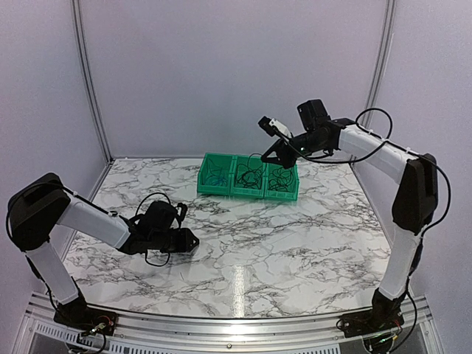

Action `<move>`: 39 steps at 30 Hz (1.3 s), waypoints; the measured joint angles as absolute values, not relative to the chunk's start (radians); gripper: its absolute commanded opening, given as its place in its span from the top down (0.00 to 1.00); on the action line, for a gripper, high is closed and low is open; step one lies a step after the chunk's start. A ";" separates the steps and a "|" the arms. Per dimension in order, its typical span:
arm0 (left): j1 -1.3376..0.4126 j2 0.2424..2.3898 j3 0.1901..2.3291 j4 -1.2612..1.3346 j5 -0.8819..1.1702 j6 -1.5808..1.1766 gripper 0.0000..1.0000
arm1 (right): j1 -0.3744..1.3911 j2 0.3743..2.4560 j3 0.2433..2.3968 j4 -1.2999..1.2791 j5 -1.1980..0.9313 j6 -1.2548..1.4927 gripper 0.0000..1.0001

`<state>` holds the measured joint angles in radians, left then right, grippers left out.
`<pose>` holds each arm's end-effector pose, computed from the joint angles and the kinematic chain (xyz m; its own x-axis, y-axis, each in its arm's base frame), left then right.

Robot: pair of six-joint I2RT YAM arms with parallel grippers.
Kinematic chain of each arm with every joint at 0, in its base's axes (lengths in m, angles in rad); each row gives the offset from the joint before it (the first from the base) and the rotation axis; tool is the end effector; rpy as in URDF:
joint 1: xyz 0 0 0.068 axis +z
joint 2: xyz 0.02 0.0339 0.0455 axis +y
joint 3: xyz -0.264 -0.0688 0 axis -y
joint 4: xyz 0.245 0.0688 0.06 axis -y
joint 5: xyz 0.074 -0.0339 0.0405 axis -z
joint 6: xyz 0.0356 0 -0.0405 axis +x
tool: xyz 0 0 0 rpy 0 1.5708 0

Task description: Untangle the cables

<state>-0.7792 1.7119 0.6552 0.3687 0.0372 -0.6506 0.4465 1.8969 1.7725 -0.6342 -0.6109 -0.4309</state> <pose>0.2228 -0.2219 0.1215 -0.7972 -0.0633 -0.6004 0.3014 0.8199 -0.4867 0.3790 0.2041 0.3218 -0.2592 -0.5034 -0.8243 -0.9217 0.3839 0.0554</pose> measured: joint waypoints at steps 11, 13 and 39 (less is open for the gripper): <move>-0.779 1.711 0.655 0.369 0.037 -0.651 0.76 | 0.309 1.898 1.851 -0.637 -0.565 -0.396 1.00; -0.779 1.711 0.655 0.369 0.037 -0.651 0.76 | 0.286 1.898 1.869 -0.627 -0.555 -0.387 1.00; -0.779 1.711 0.655 0.369 0.042 -0.651 0.75 | 0.194 2.270 1.940 -0.541 -0.429 -0.298 1.00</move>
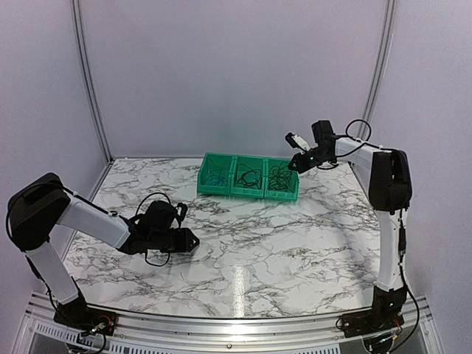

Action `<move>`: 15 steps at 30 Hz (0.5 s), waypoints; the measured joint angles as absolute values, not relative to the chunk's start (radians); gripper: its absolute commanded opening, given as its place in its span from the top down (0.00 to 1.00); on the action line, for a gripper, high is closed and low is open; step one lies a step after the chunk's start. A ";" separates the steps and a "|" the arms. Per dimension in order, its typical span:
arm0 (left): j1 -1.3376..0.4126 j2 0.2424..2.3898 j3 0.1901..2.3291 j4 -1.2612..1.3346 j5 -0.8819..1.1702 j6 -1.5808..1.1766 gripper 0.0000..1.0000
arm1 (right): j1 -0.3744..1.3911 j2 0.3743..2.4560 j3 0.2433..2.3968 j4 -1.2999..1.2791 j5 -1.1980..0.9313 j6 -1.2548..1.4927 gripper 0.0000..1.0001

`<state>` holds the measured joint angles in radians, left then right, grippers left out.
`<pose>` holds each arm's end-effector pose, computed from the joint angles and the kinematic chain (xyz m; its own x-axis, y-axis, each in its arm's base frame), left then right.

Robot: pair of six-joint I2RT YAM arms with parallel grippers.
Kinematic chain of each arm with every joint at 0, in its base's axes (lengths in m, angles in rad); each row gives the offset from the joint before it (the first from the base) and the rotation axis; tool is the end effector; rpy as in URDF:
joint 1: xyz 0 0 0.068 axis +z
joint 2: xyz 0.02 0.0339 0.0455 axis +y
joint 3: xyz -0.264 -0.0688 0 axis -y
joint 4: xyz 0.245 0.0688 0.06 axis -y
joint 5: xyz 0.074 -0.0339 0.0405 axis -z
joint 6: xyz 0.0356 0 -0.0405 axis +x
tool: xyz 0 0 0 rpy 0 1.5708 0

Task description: Untangle the cables

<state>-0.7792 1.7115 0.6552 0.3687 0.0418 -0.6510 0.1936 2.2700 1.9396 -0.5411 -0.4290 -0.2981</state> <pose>0.2227 -0.2221 0.1216 -0.7986 -0.0622 -0.5986 0.3031 0.8177 -0.4894 0.4972 0.1126 0.2114 -0.5893 -0.3877 -0.7088 -0.6390 0.7606 0.1152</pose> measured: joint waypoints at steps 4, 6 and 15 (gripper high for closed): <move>-0.779 1.711 0.655 0.369 0.043 -0.651 0.75 | 0.204 2.278 1.940 -0.550 -0.399 -0.299 0.99; -0.779 1.711 0.655 0.369 0.044 -0.651 0.75 | 0.216 2.278 1.940 -0.555 -0.384 -0.300 0.97; -0.780 1.670 0.659 0.288 0.028 -0.605 0.73 | 0.250 2.231 1.921 -0.590 -0.305 -0.315 0.56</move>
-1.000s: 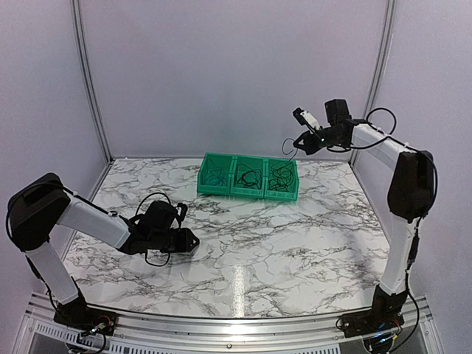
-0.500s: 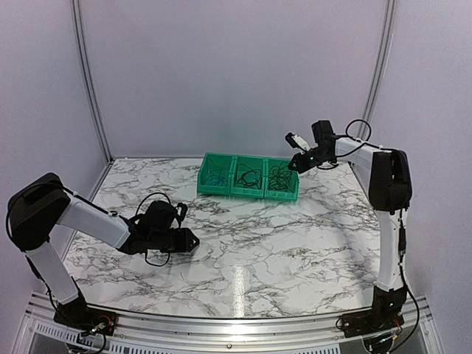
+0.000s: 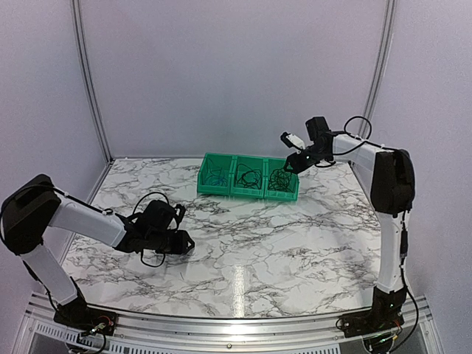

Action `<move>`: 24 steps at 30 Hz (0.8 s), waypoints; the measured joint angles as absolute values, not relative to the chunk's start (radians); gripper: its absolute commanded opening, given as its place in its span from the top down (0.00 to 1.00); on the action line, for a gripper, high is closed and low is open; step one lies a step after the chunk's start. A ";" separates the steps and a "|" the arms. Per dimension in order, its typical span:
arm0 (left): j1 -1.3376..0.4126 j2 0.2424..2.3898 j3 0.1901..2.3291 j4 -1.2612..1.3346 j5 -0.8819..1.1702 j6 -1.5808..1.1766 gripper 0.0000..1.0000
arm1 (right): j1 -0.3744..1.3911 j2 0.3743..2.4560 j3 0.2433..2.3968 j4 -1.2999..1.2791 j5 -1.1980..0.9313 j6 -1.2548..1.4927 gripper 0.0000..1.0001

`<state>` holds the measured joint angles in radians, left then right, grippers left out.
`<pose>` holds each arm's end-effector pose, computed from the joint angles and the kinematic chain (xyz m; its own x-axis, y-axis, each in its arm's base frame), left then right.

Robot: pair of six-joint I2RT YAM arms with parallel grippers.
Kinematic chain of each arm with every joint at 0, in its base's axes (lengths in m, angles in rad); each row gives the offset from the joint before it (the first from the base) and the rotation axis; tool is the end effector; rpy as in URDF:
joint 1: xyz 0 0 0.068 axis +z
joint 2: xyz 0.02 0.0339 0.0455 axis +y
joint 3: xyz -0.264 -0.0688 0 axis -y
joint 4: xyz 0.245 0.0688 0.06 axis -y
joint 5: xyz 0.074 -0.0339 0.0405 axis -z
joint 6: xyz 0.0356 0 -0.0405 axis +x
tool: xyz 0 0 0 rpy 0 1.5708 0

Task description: Untangle the cables

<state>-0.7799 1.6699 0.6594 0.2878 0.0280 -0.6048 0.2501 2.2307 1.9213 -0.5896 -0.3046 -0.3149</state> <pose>0.2192 -0.2182 0.1281 -0.7950 -0.0131 -0.6064 0.3231 0.8370 -0.4417 0.4825 0.1343 0.2201 -0.5919 -0.4562 -0.6645 -0.6313 0.7749 0.0304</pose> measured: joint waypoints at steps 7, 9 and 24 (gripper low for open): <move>-0.780 1.586 0.691 0.055 -0.036 -0.524 0.65 | 0.248 2.029 1.814 -0.608 -0.241 -0.334 0.48; -0.779 1.565 0.712 0.003 -0.048 -0.504 0.62 | 0.248 1.955 1.771 -0.609 -0.233 -0.337 0.48; -0.733 1.277 1.097 -0.333 -0.227 -0.273 0.12 | 0.157 1.151 1.152 -0.426 -0.231 -0.294 0.02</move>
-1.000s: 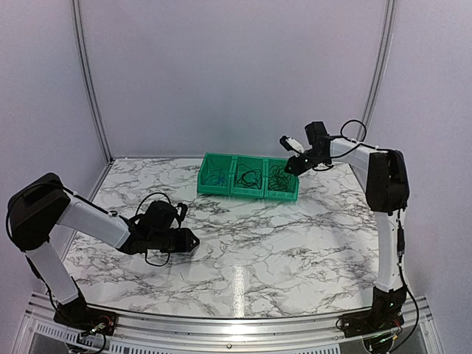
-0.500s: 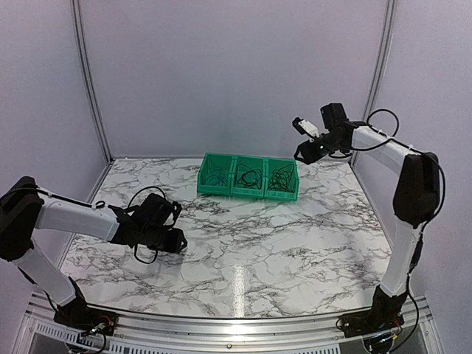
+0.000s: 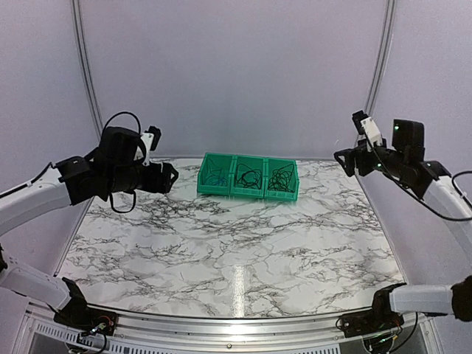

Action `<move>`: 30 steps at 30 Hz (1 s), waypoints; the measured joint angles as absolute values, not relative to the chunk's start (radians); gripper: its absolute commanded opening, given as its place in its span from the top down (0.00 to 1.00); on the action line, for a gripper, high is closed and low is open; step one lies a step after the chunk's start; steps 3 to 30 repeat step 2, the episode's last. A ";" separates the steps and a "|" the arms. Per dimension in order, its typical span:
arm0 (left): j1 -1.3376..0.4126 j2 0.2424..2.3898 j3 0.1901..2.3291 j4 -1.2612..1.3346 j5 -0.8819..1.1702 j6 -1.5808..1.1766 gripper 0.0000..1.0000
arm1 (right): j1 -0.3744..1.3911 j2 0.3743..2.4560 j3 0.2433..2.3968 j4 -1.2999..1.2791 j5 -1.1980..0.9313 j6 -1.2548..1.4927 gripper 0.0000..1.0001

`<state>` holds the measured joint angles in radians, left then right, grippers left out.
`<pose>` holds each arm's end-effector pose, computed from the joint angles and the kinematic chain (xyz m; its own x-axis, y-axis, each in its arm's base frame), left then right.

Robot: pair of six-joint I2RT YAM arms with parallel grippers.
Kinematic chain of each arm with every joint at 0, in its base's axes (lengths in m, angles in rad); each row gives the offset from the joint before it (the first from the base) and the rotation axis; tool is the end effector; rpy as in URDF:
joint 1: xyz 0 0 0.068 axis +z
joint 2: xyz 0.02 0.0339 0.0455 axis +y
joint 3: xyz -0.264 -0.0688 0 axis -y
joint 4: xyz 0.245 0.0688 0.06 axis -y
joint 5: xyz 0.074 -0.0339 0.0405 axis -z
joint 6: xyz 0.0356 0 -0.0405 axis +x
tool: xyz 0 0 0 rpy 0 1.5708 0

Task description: Untangle the cables

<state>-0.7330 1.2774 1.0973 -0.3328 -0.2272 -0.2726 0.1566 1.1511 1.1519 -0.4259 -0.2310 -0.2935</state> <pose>0.2210 -0.1882 0.3280 -0.4875 0.0859 -0.8689 0.3892 0.9122 -0.1281 0.2520 0.0480 0.3700 -0.2864 -0.3303 -0.8994 -0.4604 0.8707 -0.1732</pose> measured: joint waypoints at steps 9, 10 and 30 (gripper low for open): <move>-0.723 1.239 1.125 -0.344 -0.275 -0.228 0.06 | 0.152 1.036 1.065 -0.364 -0.195 -0.261 0.01; -0.723 1.239 1.125 -0.344 -0.275 -0.228 0.06 | 0.152 1.036 1.065 -0.364 -0.195 -0.261 0.01; -0.723 1.239 1.125 -0.344 -0.275 -0.228 0.06 | 0.152 1.036 1.065 -0.364 -0.195 -0.261 0.01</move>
